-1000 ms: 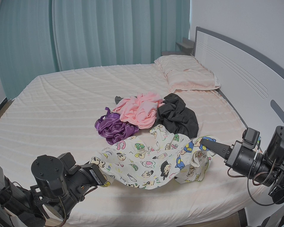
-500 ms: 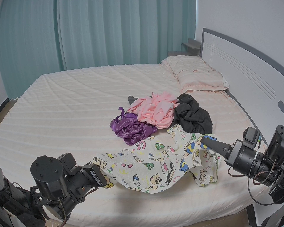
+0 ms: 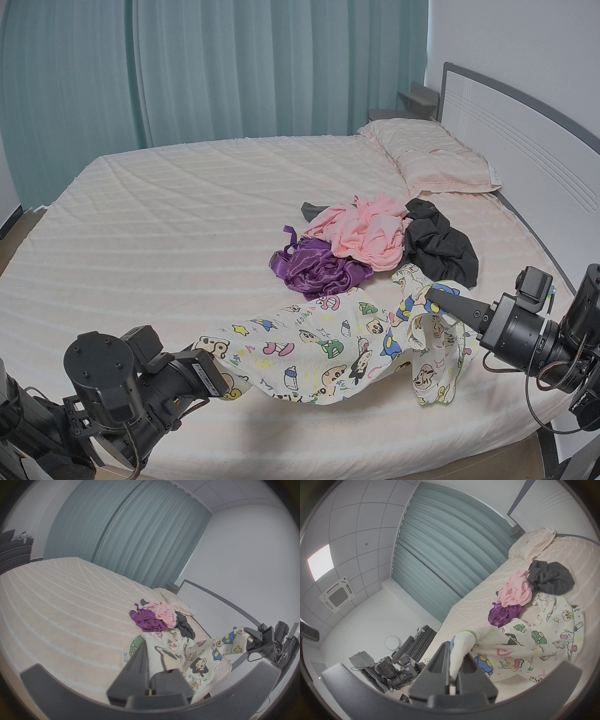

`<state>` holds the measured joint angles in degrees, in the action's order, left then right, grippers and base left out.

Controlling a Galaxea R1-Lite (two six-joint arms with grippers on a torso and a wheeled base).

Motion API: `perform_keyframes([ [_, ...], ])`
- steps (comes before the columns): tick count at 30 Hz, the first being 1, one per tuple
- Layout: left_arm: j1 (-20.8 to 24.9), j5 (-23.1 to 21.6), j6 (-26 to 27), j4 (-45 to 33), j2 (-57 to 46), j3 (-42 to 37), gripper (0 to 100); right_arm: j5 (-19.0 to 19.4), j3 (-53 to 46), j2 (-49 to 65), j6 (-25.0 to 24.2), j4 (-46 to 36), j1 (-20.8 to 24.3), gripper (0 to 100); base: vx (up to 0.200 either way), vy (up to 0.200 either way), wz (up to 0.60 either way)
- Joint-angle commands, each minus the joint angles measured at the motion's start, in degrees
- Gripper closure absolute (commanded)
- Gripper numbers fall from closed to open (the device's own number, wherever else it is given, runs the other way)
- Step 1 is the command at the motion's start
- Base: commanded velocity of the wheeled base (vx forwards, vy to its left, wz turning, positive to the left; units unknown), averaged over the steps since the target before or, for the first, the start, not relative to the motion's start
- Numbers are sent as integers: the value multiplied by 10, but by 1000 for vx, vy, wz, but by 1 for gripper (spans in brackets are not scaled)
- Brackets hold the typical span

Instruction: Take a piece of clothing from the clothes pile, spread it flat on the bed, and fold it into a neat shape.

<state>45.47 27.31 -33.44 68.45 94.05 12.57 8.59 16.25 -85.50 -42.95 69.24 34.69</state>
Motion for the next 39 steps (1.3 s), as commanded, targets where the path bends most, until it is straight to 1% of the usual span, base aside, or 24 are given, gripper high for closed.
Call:
perform_keyframes([
  [1,1,0,0,0,0,0,100,1,-1,-1,0,-1,1,100,0,200,0],
  [20,2,0,0,0,1,0,100,2,-1,-2,0,-1,2,100,0,200,0],
  [26,15,0,-2,0,0,-1,100,2,0,-5,0,-1,2,100,0,200,0],
  [39,9,0,-2,1,2,-1,100,2,-1,0,0,-1,2,100,0,200,0],
])
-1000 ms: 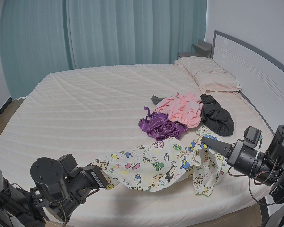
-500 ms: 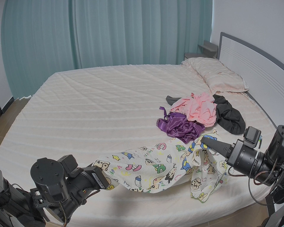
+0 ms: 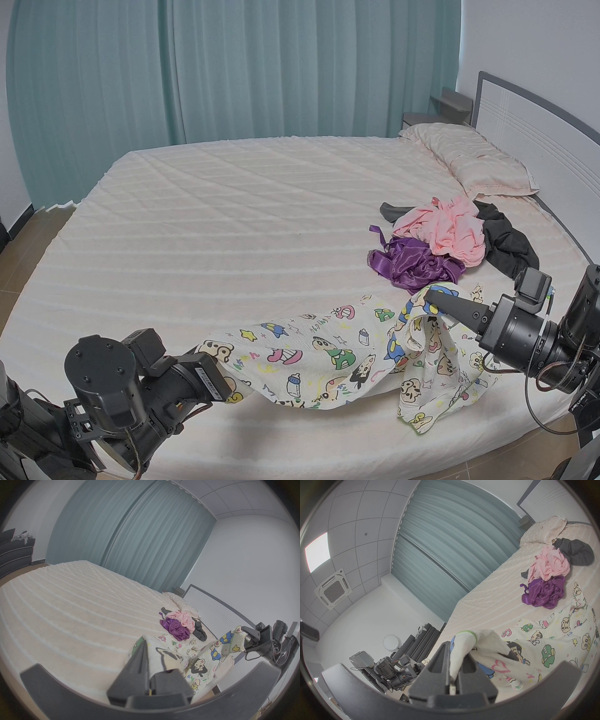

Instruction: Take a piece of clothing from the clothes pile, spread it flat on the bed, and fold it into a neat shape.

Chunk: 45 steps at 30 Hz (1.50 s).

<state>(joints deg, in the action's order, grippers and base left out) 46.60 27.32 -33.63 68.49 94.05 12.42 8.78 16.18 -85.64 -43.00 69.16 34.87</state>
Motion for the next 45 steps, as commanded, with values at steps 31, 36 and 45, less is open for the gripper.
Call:
perform_keyframes([
  [31,4,29,29,-7,-119,-17,100,5,-37,164,19,-38,1,100,-77,65,0],
  [36,15,29,40,-7,-148,-13,100,23,-31,229,58,-72,1,100,-200,0,0],
  [45,24,29,92,-12,-242,-12,100,69,11,345,101,-134,1,100,-200,0,0],
])
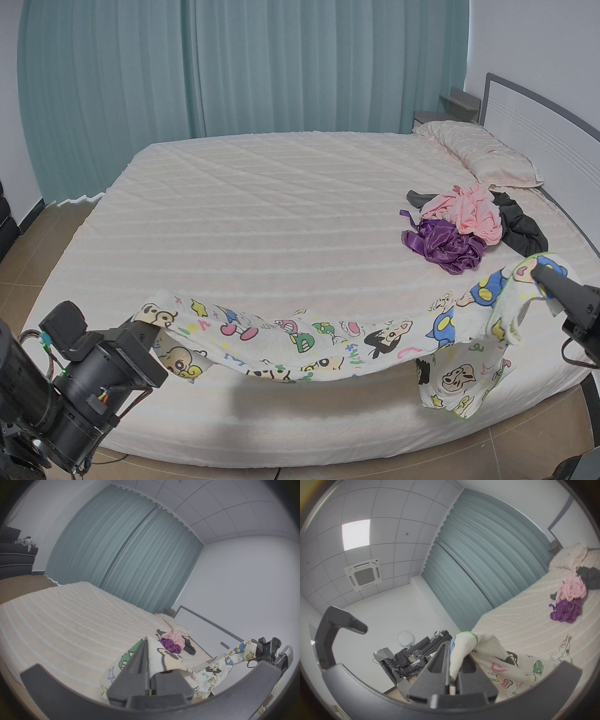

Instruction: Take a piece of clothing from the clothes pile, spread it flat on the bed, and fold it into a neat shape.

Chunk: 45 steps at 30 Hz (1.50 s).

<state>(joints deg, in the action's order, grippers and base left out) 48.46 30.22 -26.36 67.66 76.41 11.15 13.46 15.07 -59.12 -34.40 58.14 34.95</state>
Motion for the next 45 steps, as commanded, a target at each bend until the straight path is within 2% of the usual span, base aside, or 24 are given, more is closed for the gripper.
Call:
perform_keyframes([
  [1,5,0,22,-5,-69,1,100,25,23,84,15,-26,0,100,-200,0,0],
  [4,5,1,46,-22,-104,8,100,76,44,130,14,-64,-1,100,0,0,0],
  [8,3,14,55,-46,-127,39,100,108,85,156,0,-99,-1,100,0,0,0],
  [13,-5,36,56,-89,-130,84,100,109,155,134,-42,-126,-7,100,0,0,0],
  [18,-22,36,54,-122,-113,106,100,122,185,44,-42,-127,-82,100,0,0,0],
  [21,-48,36,54,-126,-76,111,100,136,206,-16,-38,-125,-126,100,0,0,0],
  [24,-70,35,54,-126,-40,125,100,138,236,-81,-35,-116,-154,100,0,0,0],
  [27,-96,34,52,-126,0,149,100,138,261,-133,-33,-97,-162,100,133,0,0],
  [32,-106,30,49,-126,62,181,100,133,305,-202,-32,-84,-188,100,200,0,0],
  [36,-115,28,46,-126,85,194,100,133,317,-216,-32,-83,-194,100,200,0,0],
  [37,-135,28,42,-126,112,216,100,133,322,-229,-32,-83,-195,100,200,0,0],
  [39,-146,28,42,-126,130,230,100,133,324,-239,-32,-82,-199,100,200,0,0],
  [45,-162,20,41,-126,170,257,100,133,340,-267,-32,-80,-207,100,200,0,0],
])
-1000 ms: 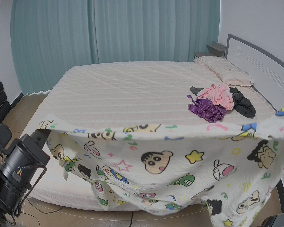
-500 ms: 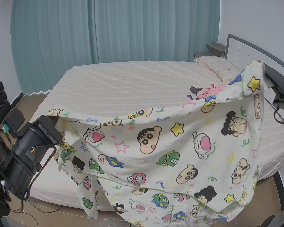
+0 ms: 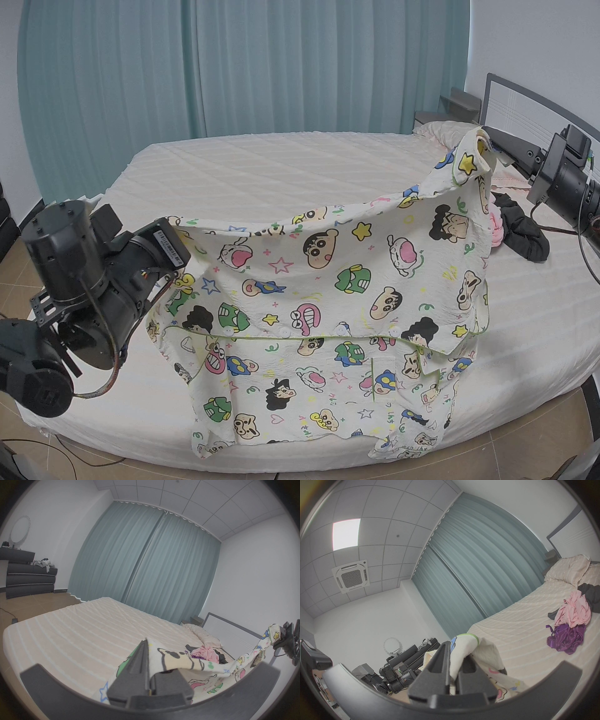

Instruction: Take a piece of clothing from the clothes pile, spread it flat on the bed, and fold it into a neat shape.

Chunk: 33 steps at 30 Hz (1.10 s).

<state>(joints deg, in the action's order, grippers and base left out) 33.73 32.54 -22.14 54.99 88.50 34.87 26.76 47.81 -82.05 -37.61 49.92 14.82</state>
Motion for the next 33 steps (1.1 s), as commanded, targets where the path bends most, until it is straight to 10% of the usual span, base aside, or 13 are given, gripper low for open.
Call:
perform_keyframes([
  [1,-24,-3,-1,0,76,35,100,-1,23,-58,0,4,-7,100,200,0,0],
  [29,-90,-12,-31,-1,367,198,100,-109,93,-319,-5,47,-10,100,64,0,0],
  [30,-95,-12,-41,-1,381,213,0,-116,103,-337,-6,47,-10,0,0,0,0],
  [33,-109,-11,-54,0,418,248,0,-139,136,-388,-21,47,-6,0,0,0,0],
])
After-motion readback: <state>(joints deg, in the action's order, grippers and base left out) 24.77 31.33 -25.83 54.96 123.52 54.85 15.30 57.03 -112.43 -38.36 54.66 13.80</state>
